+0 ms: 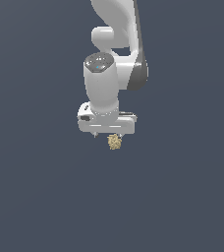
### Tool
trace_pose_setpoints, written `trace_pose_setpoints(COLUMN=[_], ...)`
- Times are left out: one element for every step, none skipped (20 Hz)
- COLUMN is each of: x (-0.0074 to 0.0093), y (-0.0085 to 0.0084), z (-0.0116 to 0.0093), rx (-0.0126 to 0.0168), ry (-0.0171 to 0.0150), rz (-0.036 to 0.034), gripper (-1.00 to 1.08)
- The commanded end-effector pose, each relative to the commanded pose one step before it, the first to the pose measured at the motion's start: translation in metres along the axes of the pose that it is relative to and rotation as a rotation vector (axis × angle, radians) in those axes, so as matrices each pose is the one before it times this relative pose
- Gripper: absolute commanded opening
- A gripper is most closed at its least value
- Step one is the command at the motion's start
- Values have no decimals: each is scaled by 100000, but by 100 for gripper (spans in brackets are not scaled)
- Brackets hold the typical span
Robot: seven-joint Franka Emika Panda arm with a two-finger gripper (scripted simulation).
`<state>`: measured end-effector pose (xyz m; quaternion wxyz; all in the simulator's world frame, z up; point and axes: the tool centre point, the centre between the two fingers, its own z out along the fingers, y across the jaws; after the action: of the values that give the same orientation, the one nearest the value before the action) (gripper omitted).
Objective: Pick up the object and move it to a goal position.
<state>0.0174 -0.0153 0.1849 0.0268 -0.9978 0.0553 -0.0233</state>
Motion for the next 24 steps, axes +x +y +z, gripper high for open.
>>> trace_pose_setpoints(x=[11, -44, -72, -102, -134, -167, -201, -234, -267, -301, -336, -372, -409, -447, -466, -436, -402, -367, -332, -296, -261, -225, -190, -155], y=[-9, -32, -21, -17, -23, -36, -49, -64, -78, -93, -113, -136, -164, -193, -220, -223, -221, -215, -206, -193, -177, -159, -138, -115], z=[-29, 76, 120, 167, 218, 271, 322, 371, 417, 462, 508, 553, 597, 638, 654, 602, 548, 494, 443, 392, 343, 295, 248, 202], rx=[162, -111, -103, -114, -142, -184, -225, -260, -285, -303, -319, -335, -346, -350, -335, -287, -243, -203, -168, -138, -112, -90, -71, -54], ry=[-55, -15, -51, -83, -111, -136, -160, -185, -212, -241, -270, -299, -329, -359, -374, -350, -322, -293, -264, -235, -207, -178, -150, -122], rz=[212, -348, -462, -609, -794, -1005, -1217, -1422, -1615, -1807, -2008, -2219, -2437, -2653, -2770, -2598, -2402, -2204, -2002, -1797, -1591, -1383, -1172, -960], gripper=[100, 100, 100, 100, 100, 100, 100, 100, 100, 100, 100, 100, 100, 100, 100, 100, 100, 100, 100, 100, 100, 100, 100, 100])
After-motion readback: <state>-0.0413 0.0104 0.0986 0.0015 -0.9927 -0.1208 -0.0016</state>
